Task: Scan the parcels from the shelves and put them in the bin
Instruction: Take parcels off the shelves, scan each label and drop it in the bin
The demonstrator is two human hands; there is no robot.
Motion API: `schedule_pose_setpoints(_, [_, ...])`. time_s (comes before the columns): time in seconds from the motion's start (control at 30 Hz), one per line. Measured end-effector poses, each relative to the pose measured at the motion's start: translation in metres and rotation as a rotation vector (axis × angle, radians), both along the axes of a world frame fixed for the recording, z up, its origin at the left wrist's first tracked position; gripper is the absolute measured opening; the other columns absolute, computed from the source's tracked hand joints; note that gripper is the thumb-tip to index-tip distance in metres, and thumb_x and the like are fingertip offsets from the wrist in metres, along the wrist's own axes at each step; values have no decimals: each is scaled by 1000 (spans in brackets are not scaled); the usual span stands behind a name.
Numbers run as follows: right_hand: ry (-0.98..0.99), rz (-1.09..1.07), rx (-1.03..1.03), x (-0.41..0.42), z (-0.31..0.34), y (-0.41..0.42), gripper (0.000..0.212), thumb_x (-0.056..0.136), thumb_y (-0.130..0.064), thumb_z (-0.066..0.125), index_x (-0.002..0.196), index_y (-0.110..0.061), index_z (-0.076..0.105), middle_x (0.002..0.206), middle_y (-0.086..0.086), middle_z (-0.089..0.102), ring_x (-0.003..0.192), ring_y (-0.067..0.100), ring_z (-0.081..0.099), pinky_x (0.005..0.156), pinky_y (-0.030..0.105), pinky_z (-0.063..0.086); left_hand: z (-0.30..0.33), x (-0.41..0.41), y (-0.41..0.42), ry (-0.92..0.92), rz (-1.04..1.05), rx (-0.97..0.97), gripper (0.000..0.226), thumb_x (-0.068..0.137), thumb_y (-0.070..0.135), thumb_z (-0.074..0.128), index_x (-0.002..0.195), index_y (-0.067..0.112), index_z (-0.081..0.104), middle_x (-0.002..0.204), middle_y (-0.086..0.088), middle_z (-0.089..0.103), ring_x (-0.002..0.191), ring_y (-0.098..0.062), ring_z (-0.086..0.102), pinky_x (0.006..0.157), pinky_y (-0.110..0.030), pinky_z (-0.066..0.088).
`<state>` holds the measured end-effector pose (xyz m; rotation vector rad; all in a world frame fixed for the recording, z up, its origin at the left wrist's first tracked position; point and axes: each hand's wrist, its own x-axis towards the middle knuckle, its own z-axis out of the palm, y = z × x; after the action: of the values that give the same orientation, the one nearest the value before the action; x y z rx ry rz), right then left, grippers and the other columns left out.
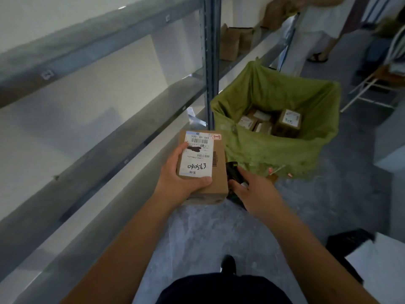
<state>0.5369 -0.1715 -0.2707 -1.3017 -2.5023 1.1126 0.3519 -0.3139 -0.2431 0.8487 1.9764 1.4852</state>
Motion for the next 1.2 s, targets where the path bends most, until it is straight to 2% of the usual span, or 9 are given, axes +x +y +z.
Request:
schedule_pose_setpoints(0.17, [-12,-85,3,18,11,72,68,100,-58,56,160,-35,34,131,2,67,95,16,60,74,33,50,6,8,85,-22,-84,22,101,60,26,103,139,56,48,131,24,58,115,3,62,94,-34,61])
schedule_pose_setpoints(0.37, [-27,-164,-21,32,24,137,78,92,-69,59,160,-39,33,128,-1,66,96,17,67,81,41,61,14,10,163,-52,-143,13,94,49,44,100,122,75,49,136,18,59,121,-7,62,99,-42,59])
schedule_pose_setpoints(0.43, [-13,-198,-27,34,26,154,78,91,-68,60,159,-39,36,129,-3,66,100,17,67,84,41,60,16,9,185,-79,-170,9,95,51,42,100,126,71,49,137,15,59,122,-8,62,99,-43,59])
schedule_pose_setpoints(0.6, [23,-315,-44,34,25,193,71,93,-63,62,156,-40,39,130,-2,66,98,18,69,85,43,61,14,5,241,-197,-235,22,99,65,17,99,143,50,48,135,12,60,121,-12,63,93,-39,62])
schedule_pose_setpoints(0.67, [20,-353,-40,31,25,211,70,94,-61,62,157,-39,40,130,-2,65,98,15,66,82,39,60,9,-1,268,-239,-240,23,100,65,15,98,145,46,48,134,12,60,121,-13,63,93,-39,62])
schedule_pose_setpoints(0.8, [50,-427,-52,18,21,254,70,97,-55,63,159,-33,40,141,-2,61,99,7,52,79,28,44,-6,-26,328,-298,-263,-6,104,62,22,101,148,45,47,134,13,61,122,-14,63,96,-43,61])
schedule_pose_setpoints(0.87, [18,-451,-38,9,16,279,71,96,-57,62,159,-32,40,138,-2,62,97,8,55,78,29,47,-15,-42,362,-322,-282,-30,108,55,31,100,147,47,47,136,12,61,122,-15,62,97,-45,60])
schedule_pose_setpoints(0.93, [-19,-474,-52,-4,12,305,73,96,-58,62,159,-32,38,134,-1,64,97,11,62,83,34,57,-27,-59,397,-354,-302,-81,108,54,33,100,146,48,46,137,11,60,123,-18,62,98,-47,59])
schedule_pose_setpoints(1.2, [-119,-602,-179,-48,-19,389,76,93,-64,60,159,-35,35,137,3,60,98,16,67,83,41,62,-81,-105,531,-395,-424,-301,107,66,18,99,152,47,41,143,7,52,124,-21,56,100,-50,57])
